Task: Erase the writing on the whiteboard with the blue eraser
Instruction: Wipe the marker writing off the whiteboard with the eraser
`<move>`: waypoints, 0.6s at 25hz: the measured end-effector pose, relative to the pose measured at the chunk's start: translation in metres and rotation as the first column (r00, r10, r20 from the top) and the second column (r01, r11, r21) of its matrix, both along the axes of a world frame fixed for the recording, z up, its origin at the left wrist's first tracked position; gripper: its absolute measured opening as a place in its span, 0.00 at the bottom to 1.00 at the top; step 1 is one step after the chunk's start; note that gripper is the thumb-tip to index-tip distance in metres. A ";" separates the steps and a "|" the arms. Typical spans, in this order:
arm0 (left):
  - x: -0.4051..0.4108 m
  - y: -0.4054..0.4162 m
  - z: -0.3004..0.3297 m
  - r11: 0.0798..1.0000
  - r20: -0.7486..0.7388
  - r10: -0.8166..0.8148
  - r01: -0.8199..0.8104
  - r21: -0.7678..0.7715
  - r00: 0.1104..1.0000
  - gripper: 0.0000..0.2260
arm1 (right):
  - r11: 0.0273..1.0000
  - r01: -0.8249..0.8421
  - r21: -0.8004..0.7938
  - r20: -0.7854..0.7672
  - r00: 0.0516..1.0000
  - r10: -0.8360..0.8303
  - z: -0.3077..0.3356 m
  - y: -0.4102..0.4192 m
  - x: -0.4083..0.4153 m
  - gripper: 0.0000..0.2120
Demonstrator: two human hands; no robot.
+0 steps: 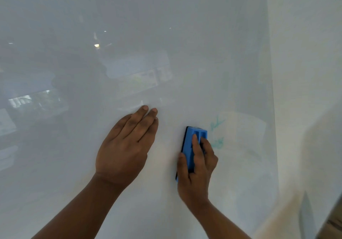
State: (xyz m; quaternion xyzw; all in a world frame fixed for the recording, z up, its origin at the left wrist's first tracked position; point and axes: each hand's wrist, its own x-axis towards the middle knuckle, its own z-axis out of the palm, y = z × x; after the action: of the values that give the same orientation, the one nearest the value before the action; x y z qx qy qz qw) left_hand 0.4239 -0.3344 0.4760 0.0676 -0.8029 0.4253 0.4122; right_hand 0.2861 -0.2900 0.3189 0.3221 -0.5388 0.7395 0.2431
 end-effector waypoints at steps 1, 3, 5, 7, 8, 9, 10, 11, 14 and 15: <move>0.000 0.001 0.000 1.000 0.001 0.000 0.000 0.004 1.000 0.24 | 1.000 0.016 -0.013 0.004 1.000 -0.016 0.000 0.002 -0.017 0.28; -0.001 0.003 -0.001 1.000 0.002 0.001 -0.001 0.018 1.000 0.24 | 0.993 0.081 -0.081 0.236 0.970 -0.060 0.018 0.006 -0.059 0.28; -0.002 0.004 0.000 1.000 -0.002 0.003 -0.003 0.019 1.000 0.24 | 0.988 0.079 -0.135 0.371 0.928 -0.024 0.057 0.006 -0.081 0.28; -0.002 0.003 0.001 1.000 0.004 0.003 -0.003 0.006 1.000 0.24 | 0.995 0.046 -0.093 0.226 0.974 -0.024 0.076 0.002 -0.070 0.27; -0.001 0.002 0.001 1.000 0.005 0.004 -0.004 -0.003 1.000 0.24 | 0.996 0.031 -0.081 0.142 0.990 -0.019 0.068 0.001 -0.064 0.27; -0.001 0.002 0.001 1.000 0.003 0.008 -0.007 -0.008 1.000 0.24 | 0.997 0.015 -0.075 0.109 0.994 -0.007 0.052 0.001 -0.062 0.27; -0.001 0.002 0.000 1.000 0.002 0.011 -0.011 -0.005 1.000 0.24 | 0.997 0.025 -0.076 0.150 0.989 -0.014 0.031 0.003 -0.064 0.27; -0.001 0.003 0.000 1.000 0.003 0.015 -0.015 -0.001 1.000 0.24 | 0.996 0.032 -0.085 0.260 0.966 -0.008 0.012 0.006 -0.069 0.28; -0.002 0.004 0.000 1.000 0.012 0.031 -0.031 0.003 0.999 0.25 | 0.984 0.019 -0.176 0.556 0.827 0.083 0.014 0.008 -0.075 0.28; -0.003 0.003 0.000 0.999 0.017 0.034 -0.034 0.004 0.999 0.25 | 0.987 -0.001 -0.160 0.514 0.854 0.085 0.032 0.006 -0.072 0.28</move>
State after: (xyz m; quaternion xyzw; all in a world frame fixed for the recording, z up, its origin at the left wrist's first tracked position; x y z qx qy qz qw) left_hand 0.4214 -0.3316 0.4759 0.0785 -0.8060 0.4309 0.3982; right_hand 0.2146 -0.2841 0.3507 0.1032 -0.5183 0.8435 0.0964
